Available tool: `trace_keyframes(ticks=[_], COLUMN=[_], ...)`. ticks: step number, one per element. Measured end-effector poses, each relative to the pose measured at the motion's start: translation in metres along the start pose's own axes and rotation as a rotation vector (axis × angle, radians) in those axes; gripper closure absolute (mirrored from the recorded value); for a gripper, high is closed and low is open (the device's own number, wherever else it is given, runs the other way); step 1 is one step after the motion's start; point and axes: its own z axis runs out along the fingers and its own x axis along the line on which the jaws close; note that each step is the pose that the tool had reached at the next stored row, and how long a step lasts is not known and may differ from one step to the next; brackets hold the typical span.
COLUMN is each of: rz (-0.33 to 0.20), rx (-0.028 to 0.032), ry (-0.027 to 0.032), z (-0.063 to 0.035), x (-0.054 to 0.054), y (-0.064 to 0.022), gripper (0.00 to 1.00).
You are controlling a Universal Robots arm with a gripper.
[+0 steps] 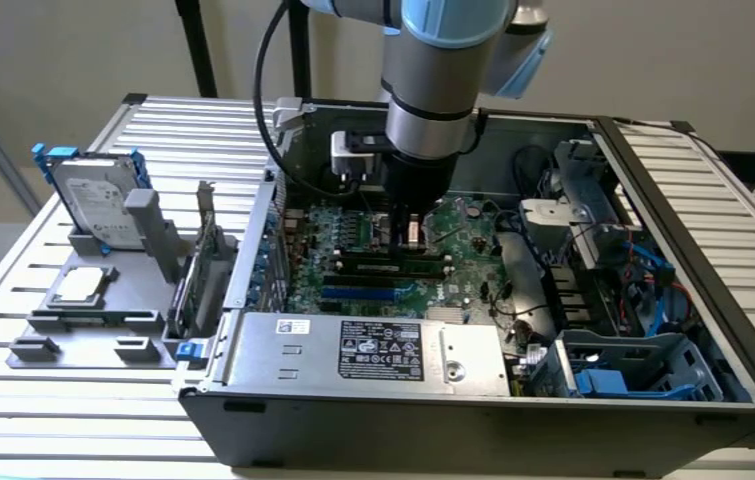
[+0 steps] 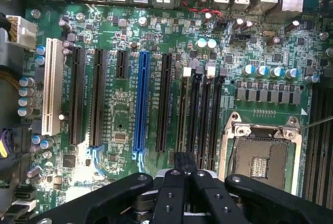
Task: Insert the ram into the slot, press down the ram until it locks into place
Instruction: 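Press down the ram until it locks into place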
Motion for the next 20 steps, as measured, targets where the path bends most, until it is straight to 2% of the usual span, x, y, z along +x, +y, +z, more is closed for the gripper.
trace_keyframes(ticks=[2,4,5,10,13,15,20], rz=[0.0,0.0,0.0,0.0,0.0,0.0,0.0], rx=[0.0001,-0.0002,0.0007,-0.001,-0.0014,-0.0015,-0.0013], ry=[0.0002,0.0005,-0.0021,-0.0011,-0.001,-0.0012,-0.0061], z=[0.0028,0.0016,-0.0016,-0.0244,-0.0335,-0.034,-0.0341], x=[0.0,0.0,0.0,0.002,0.003,0.003,0.003], y=[0.0007,0.0011,0.0012,0.0017,0.0012,0.0008,0.0008], gripper=[0.9,0.9,0.9,0.9,0.9,0.9,0.9])
